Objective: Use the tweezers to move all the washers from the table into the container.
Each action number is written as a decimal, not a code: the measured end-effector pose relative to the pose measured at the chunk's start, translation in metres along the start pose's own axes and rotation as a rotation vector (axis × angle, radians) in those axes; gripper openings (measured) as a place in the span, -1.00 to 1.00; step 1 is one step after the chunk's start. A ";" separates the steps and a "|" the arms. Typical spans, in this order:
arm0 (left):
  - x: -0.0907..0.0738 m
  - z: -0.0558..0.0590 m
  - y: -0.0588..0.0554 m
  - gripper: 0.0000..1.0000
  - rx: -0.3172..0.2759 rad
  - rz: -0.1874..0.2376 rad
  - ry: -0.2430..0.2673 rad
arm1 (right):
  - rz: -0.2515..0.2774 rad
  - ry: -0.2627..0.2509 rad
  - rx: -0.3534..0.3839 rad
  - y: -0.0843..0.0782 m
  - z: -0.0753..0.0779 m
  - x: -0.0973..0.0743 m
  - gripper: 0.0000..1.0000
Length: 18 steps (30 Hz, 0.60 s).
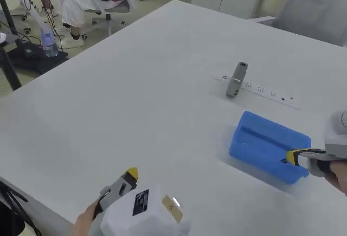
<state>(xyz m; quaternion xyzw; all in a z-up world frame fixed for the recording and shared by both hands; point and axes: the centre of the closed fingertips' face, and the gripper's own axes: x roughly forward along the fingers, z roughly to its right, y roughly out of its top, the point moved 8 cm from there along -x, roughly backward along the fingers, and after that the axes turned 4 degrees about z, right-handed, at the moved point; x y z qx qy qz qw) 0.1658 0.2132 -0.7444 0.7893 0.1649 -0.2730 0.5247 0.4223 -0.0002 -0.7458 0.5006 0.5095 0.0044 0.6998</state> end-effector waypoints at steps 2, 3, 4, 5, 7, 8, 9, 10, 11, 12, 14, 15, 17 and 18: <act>0.000 0.000 0.000 0.69 0.002 -0.001 -0.001 | -0.002 -0.006 0.005 0.000 0.000 -0.001 -0.97; 0.000 0.000 0.000 0.69 0.002 0.000 -0.002 | -0.002 -0.007 0.002 0.000 -0.001 -0.003 -0.97; 0.000 0.000 0.000 0.70 0.003 0.000 -0.003 | 0.002 -0.009 0.000 0.000 -0.001 -0.006 -0.97; 0.000 0.001 0.000 0.70 0.004 0.001 -0.004 | 0.008 -0.012 -0.001 0.001 -0.001 -0.009 -0.97; 0.000 0.001 0.000 0.70 0.005 0.002 -0.005 | 0.030 -0.019 -0.006 0.004 -0.002 -0.020 -0.98; 0.000 0.001 0.001 0.70 0.005 0.003 -0.006 | 0.039 -0.018 -0.006 0.006 -0.003 -0.026 -0.98; 0.000 0.001 0.001 0.70 0.004 0.003 -0.006 | 0.043 -0.018 -0.005 0.008 -0.003 -0.031 -0.98; 0.000 0.001 0.001 0.70 0.004 0.003 -0.007 | 0.046 -0.017 -0.006 0.009 -0.003 -0.035 -0.98; 0.000 0.001 0.001 0.70 0.004 0.003 -0.008 | 0.050 -0.015 -0.009 0.010 -0.004 -0.039 -0.98; 0.000 0.001 0.001 0.70 0.004 0.005 -0.009 | 0.055 -0.013 -0.014 0.011 -0.005 -0.043 -0.98; 0.000 0.001 0.001 0.70 0.005 0.009 -0.009 | 0.067 -0.010 -0.022 0.014 -0.008 -0.055 -0.98; 0.000 0.001 0.001 0.70 0.006 0.011 -0.009 | 0.076 -0.008 -0.023 0.014 -0.010 -0.062 -0.98; -0.001 0.001 0.002 0.70 0.004 0.016 -0.008 | 0.078 0.002 -0.018 0.014 -0.015 -0.072 -0.98; -0.001 0.001 0.002 0.70 0.003 0.018 -0.007 | 0.078 0.006 -0.017 0.014 -0.018 -0.076 -0.98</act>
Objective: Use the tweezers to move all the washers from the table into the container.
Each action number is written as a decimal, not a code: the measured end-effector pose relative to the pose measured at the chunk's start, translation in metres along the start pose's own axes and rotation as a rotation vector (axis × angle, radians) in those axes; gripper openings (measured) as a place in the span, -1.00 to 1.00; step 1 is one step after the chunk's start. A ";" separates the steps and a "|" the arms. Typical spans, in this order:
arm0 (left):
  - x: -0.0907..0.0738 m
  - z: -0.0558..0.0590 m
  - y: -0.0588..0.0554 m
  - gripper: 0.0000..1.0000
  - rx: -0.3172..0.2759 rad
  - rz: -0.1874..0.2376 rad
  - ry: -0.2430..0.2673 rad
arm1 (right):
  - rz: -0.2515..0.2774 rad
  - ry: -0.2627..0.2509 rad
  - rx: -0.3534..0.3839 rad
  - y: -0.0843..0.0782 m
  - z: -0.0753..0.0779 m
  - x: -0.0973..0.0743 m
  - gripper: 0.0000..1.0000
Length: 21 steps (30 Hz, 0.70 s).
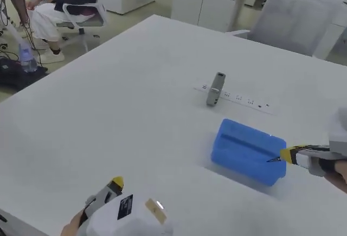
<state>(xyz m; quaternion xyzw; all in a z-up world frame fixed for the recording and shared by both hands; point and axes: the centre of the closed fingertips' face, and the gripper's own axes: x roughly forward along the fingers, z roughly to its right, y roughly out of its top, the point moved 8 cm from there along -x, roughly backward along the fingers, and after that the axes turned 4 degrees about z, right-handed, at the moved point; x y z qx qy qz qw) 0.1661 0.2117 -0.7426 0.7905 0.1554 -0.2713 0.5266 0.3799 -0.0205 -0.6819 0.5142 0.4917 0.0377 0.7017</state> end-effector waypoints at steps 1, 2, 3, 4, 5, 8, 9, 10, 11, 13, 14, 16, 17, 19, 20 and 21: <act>0.000 0.000 0.000 0.70 -0.002 0.002 0.000 | -0.001 0.009 -0.003 0.000 -0.004 -0.005 -0.98; 0.000 0.000 0.000 0.70 -0.002 0.004 0.000 | -0.006 0.018 -0.006 -0.001 -0.006 -0.009 -0.98; 0.000 0.000 0.001 0.70 -0.002 0.006 -0.001 | -0.006 0.025 -0.008 -0.001 -0.008 -0.013 -0.98; -0.001 0.000 0.001 0.70 -0.002 0.009 -0.002 | 0.008 0.035 -0.016 -0.001 -0.014 -0.019 -0.98; -0.001 0.000 0.001 0.70 -0.002 0.010 -0.002 | 0.009 0.041 -0.015 -0.002 -0.017 -0.023 -0.98; -0.001 -0.001 0.001 0.71 -0.003 0.016 0.000 | -0.020 0.072 -0.031 -0.010 -0.029 -0.031 -0.98; -0.001 0.000 0.001 0.71 -0.006 0.017 -0.002 | -0.044 0.088 -0.048 -0.014 -0.035 -0.034 -0.98; -0.001 0.000 0.001 0.71 -0.005 0.017 -0.003 | -0.075 0.099 -0.068 -0.020 -0.039 -0.035 -0.98; -0.001 0.000 0.001 0.71 -0.005 0.018 -0.004 | -0.096 0.106 -0.087 -0.024 -0.041 -0.036 -0.98; -0.002 0.000 0.002 0.71 -0.004 0.020 -0.007 | -0.140 0.123 -0.121 -0.031 -0.047 -0.036 -0.98; -0.002 0.000 0.002 0.71 -0.004 0.021 -0.008 | -0.169 0.133 -0.149 -0.036 -0.051 -0.036 -0.98; -0.002 0.000 0.002 0.71 -0.004 0.023 -0.010 | -0.181 0.153 -0.186 -0.042 -0.056 -0.035 -0.97; -0.002 0.000 0.002 0.71 -0.003 0.024 -0.008 | -0.179 0.169 -0.198 -0.044 -0.061 -0.035 -0.97; -0.002 -0.001 0.002 0.70 -0.004 0.027 -0.006 | -0.202 0.173 -0.213 -0.047 -0.066 -0.036 -0.98; -0.002 -0.001 0.002 0.70 -0.007 0.028 -0.007 | -0.222 0.185 -0.237 -0.050 -0.066 -0.034 -0.98; -0.002 -0.001 0.002 0.70 -0.008 0.028 -0.007 | -0.238 0.190 -0.248 -0.052 -0.068 -0.034 -0.98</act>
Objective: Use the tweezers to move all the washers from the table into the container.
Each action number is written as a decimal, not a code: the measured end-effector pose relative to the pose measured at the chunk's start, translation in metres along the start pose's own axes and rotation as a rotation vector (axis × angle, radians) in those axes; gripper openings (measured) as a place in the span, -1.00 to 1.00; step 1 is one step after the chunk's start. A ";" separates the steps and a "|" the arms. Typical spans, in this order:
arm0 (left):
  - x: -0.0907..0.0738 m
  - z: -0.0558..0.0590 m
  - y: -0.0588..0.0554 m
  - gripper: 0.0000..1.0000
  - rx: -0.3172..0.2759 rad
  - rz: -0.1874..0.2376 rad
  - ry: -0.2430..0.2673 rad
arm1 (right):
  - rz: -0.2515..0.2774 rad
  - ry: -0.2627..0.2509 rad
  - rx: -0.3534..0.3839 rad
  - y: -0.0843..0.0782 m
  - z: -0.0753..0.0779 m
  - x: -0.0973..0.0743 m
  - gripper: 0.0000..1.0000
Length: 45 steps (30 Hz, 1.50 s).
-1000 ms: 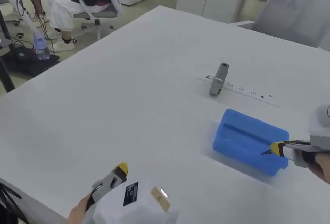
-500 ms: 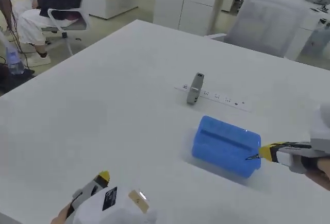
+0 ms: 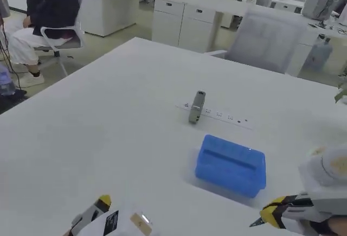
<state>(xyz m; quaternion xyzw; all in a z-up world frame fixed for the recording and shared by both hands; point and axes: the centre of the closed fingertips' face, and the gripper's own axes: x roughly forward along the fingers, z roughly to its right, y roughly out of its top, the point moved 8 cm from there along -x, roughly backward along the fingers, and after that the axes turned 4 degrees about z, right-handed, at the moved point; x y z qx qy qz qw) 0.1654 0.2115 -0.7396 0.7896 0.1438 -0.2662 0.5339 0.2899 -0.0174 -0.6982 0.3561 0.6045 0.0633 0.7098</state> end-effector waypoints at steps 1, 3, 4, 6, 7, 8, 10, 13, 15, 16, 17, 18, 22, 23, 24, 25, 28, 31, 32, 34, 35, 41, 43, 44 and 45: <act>0.000 0.000 0.000 0.70 0.001 0.000 0.001 | -0.020 0.011 -0.010 -0.002 -0.002 0.001 -0.97; 0.000 0.000 0.000 0.70 0.002 0.000 0.002 | -0.036 0.040 -0.017 -0.004 -0.008 0.004 -0.97; 0.000 0.000 0.000 0.70 0.001 0.000 0.002 | -0.048 0.050 -0.021 -0.005 -0.010 0.005 -0.97; 0.000 0.000 0.000 0.70 -0.001 0.000 0.004 | -0.084 0.067 -0.038 -0.010 -0.013 0.008 -0.97; 0.000 0.000 0.000 0.70 -0.001 -0.001 0.004 | -0.096 0.070 -0.048 -0.012 -0.013 0.010 -0.97; 0.000 -0.001 0.000 0.70 0.000 -0.002 0.006 | -0.110 0.067 -0.066 -0.014 -0.012 0.014 -0.97; 0.000 0.000 0.000 0.70 0.001 -0.001 0.006 | -0.121 0.068 -0.082 -0.014 -0.016 0.018 -0.97; 0.001 0.000 -0.001 0.70 0.003 -0.004 0.005 | -0.125 0.093 -0.103 -0.011 -0.023 0.026 -0.97; 0.000 0.000 -0.001 0.70 0.003 -0.005 0.007 | -0.138 0.108 -0.130 -0.010 -0.025 0.034 -0.97; 0.000 -0.001 -0.001 0.70 0.002 -0.006 0.007 | -0.147 0.116 -0.159 -0.009 -0.026 0.038 -0.97; 0.000 -0.001 -0.001 0.70 0.002 -0.007 0.007 | -0.153 0.121 -0.176 -0.008 -0.025 0.041 -0.97; 0.000 -0.001 -0.001 0.70 0.001 -0.006 0.008 | -0.161 0.126 -0.205 -0.006 -0.027 0.046 -0.97; 0.000 -0.001 -0.001 0.70 0.003 -0.008 0.007 | -0.128 0.147 -0.235 0.004 -0.027 0.052 -0.97; 0.000 -0.001 -0.001 0.70 0.003 -0.008 0.007 | -0.124 0.155 -0.254 0.007 -0.027 0.056 -0.97; 0.000 -0.001 -0.001 0.70 0.003 -0.008 0.008 | -0.120 0.167 -0.268 0.010 -0.027 0.059 -0.97; 0.000 -0.001 -0.001 0.69 0.003 -0.008 0.009 | -0.118 0.174 -0.273 0.011 -0.028 0.061 -0.97; 0.000 -0.001 -0.001 0.69 0.000 -0.009 0.012 | -0.110 0.206 -0.313 0.014 -0.031 0.071 -0.97; 0.000 -0.001 -0.001 0.69 -0.002 -0.008 0.013 | -0.119 0.251 -0.373 0.017 -0.035 0.081 -0.97; 0.000 -0.001 -0.001 0.69 -0.002 -0.008 0.013 | -0.127 0.259 -0.393 0.018 -0.036 0.084 -0.97; 0.001 -0.001 -0.001 0.69 0.001 -0.009 0.013 | -0.150 0.270 -0.440 0.021 -0.036 0.090 -0.97; 0.001 -0.001 -0.001 0.69 0.001 -0.010 0.014 | -0.167 0.274 -0.453 0.022 -0.037 0.093 -0.97; 0.001 -0.001 -0.001 0.69 -0.002 -0.009 0.013 | -0.275 0.305 -0.588 0.018 -0.046 0.118 -0.96; 0.001 -0.001 -0.001 0.69 -0.002 -0.012 0.014 | -0.296 0.297 -0.629 0.015 -0.048 0.125 -0.96; 0.001 -0.002 -0.001 0.69 -0.003 -0.012 0.014 | -0.305 0.308 -0.633 0.014 -0.051 0.127 -0.96; 0.001 -0.002 -0.001 0.69 -0.004 -0.010 0.014 | -0.307 0.309 -0.634 0.014 -0.053 0.128 -0.95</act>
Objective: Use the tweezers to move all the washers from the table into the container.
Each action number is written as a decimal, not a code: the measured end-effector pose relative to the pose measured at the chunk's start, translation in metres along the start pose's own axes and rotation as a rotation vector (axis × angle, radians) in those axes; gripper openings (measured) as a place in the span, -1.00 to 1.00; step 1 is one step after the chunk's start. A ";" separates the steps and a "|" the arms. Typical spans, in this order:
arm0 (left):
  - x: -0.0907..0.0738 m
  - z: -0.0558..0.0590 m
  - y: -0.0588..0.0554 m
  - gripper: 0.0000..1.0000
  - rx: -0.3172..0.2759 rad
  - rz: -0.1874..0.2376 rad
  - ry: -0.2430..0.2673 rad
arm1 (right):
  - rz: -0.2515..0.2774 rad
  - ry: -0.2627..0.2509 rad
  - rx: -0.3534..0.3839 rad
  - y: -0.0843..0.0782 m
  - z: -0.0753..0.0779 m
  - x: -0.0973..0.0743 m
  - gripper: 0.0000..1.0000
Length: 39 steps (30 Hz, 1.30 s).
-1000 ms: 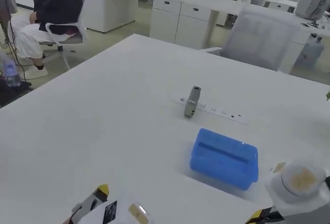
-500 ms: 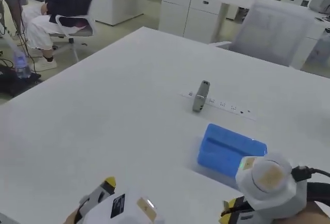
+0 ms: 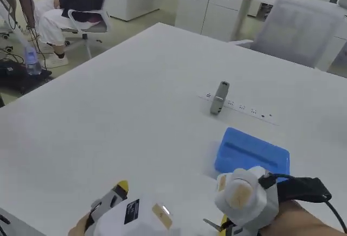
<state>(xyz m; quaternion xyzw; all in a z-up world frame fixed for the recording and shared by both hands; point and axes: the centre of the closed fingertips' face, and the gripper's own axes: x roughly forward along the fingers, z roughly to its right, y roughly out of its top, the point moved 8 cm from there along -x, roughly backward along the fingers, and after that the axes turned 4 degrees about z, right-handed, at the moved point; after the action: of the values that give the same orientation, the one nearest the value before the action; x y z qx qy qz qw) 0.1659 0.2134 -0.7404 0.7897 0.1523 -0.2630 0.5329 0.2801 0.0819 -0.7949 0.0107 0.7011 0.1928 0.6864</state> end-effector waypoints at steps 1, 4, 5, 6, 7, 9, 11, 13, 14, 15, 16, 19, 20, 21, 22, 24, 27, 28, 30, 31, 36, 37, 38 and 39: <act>0.000 0.000 0.000 0.69 0.000 0.000 0.000 | -0.007 -0.012 -0.038 0.001 0.002 -0.003 -0.96; 0.000 0.000 0.000 0.69 0.000 0.000 -0.001 | 0.000 0.001 -0.003 0.001 0.003 -0.001 -0.95; 0.000 0.000 0.000 0.69 0.000 0.001 -0.002 | 0.002 0.003 -0.002 0.000 0.003 -0.001 -0.95; 0.000 0.000 0.000 0.69 0.001 0.001 -0.002 | 0.005 0.004 -0.005 0.000 0.002 -0.002 -0.95; 0.000 0.000 0.000 0.69 0.001 0.001 -0.003 | 0.006 0.004 -0.010 0.000 0.002 -0.002 -0.95; 0.000 0.000 0.000 0.69 0.001 0.001 -0.003 | 0.007 0.003 -0.014 0.000 0.001 -0.002 -0.94; 0.000 0.001 0.000 0.69 0.001 0.002 -0.004 | 0.012 0.013 -0.002 0.000 0.002 -0.001 -0.92; 0.000 0.001 0.000 0.69 0.002 0.002 -0.005 | 0.017 0.030 0.039 -0.001 0.002 0.000 -0.87; 0.000 0.001 0.000 0.69 0.003 0.002 -0.005 | 0.019 0.027 0.040 0.001 -0.002 -0.004 -0.86; 0.000 0.001 0.000 0.69 0.003 0.002 -0.005 | 0.026 0.023 0.049 0.000 -0.003 -0.004 -0.85; 0.000 0.001 0.000 0.69 0.002 0.002 -0.005 | 0.036 0.024 0.074 -0.001 -0.003 -0.004 -0.82; 0.000 0.001 0.000 0.69 0.002 0.002 -0.006 | 0.059 -0.005 0.157 -0.007 -0.003 -0.010 -0.67; 0.000 0.001 0.000 0.69 0.003 0.002 -0.006 | 0.102 -0.033 0.202 -0.010 -0.003 -0.015 -0.68; 0.000 0.001 0.000 0.69 0.003 0.002 -0.008 | 0.132 -0.055 0.232 -0.011 -0.004 -0.022 -0.65; 0.000 0.001 0.000 0.69 0.004 0.001 -0.010 | 0.182 -0.087 0.290 -0.012 -0.009 -0.036 -0.64; 0.000 0.002 0.000 0.70 0.003 0.004 -0.012 | 0.272 -0.150 0.390 -0.017 -0.014 -0.050 -0.60; -0.001 0.002 0.002 0.70 -0.009 0.022 -0.016 | 0.396 -0.268 0.547 -0.029 -0.031 -0.071 -0.45; -0.001 0.002 0.002 0.71 -0.012 0.022 -0.017 | 0.421 -0.301 0.579 -0.034 -0.035 -0.077 -0.39; -0.001 0.001 0.001 0.71 -0.018 0.015 -0.020 | 0.486 -0.363 0.675 -0.044 -0.046 -0.091 -0.27; -0.001 0.001 0.001 0.71 -0.021 0.016 -0.023 | 0.506 -0.385 0.710 -0.050 -0.050 -0.096 -0.22; 0.000 0.005 0.001 0.72 -0.015 0.010 -0.054 | 0.554 -0.518 0.861 -0.081 -0.072 -0.113 0.14; -0.001 0.006 0.001 0.72 -0.016 0.015 -0.061 | 0.559 -0.534 0.871 -0.085 -0.076 -0.115 0.20; -0.001 0.006 0.002 0.72 -0.016 0.018 -0.063 | 0.552 -0.554 0.885 -0.083 -0.085 -0.118 0.29; -0.002 0.006 0.002 0.72 -0.017 0.021 -0.065 | 0.550 -0.573 0.892 -0.085 -0.088 -0.119 0.37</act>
<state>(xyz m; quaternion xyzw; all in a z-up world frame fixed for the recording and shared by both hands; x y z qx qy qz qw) 0.1642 0.2071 -0.7397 0.7778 0.1288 -0.2814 0.5470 0.2228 -0.0526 -0.7068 0.5306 0.4728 0.0398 0.7024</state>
